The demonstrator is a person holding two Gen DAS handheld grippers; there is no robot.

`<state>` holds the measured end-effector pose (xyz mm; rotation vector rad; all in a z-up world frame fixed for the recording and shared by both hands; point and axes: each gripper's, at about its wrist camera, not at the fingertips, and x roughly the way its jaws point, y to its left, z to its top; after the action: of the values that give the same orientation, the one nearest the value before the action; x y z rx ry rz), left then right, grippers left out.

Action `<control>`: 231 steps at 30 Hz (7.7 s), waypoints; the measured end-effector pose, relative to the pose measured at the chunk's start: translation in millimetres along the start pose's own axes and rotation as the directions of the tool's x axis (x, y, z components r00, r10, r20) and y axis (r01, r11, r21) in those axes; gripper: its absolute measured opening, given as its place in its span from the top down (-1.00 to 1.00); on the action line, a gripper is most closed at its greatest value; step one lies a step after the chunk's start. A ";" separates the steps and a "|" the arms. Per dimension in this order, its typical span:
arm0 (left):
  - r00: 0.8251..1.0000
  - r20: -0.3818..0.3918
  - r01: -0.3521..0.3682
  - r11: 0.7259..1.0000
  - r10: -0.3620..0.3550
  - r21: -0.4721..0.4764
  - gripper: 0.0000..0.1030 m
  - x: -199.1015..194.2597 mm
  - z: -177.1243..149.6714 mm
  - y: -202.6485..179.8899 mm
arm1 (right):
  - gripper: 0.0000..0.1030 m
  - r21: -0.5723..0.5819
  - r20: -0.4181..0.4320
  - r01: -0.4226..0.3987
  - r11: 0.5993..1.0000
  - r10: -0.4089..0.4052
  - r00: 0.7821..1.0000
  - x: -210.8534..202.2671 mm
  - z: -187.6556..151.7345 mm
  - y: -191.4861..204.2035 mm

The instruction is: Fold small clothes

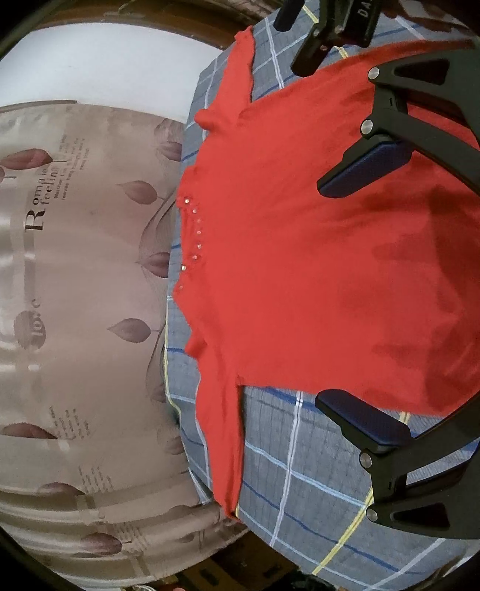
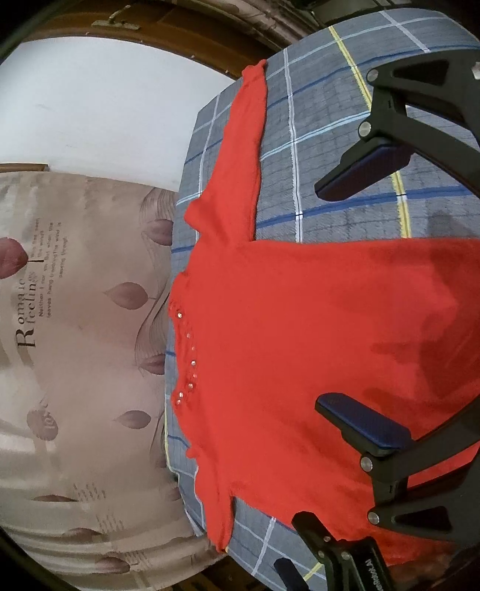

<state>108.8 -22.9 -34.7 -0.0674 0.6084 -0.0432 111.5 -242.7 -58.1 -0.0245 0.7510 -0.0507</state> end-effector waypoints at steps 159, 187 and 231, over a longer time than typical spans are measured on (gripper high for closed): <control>0.970 -0.142 0.002 0.592 -0.197 -0.806 0.90 198.4 72.2 501.2 | -0.52 0.133 -0.160 -0.611 0.781 0.625 0.764 116.3 31.9 80.3; 0.712 -0.074 0.683 0.714 -0.698 -0.158 0.90 157.6 181.7 -17.0 | -0.54 0.393 0.019 -0.640 0.660 0.690 0.723 126.7 26.2 24.5; 0.891 -0.027 0.398 0.810 -0.452 -0.431 -0.74 178.5 34.4 99.9 | 0.69 0.588 -0.018 -0.407 0.699 0.514 0.857 214.9 106.5 -123.3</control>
<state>276.8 67.7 -115.8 -0.6247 0.7150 -0.3603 336.4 -377.1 -121.8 0.7607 0.8841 0.2147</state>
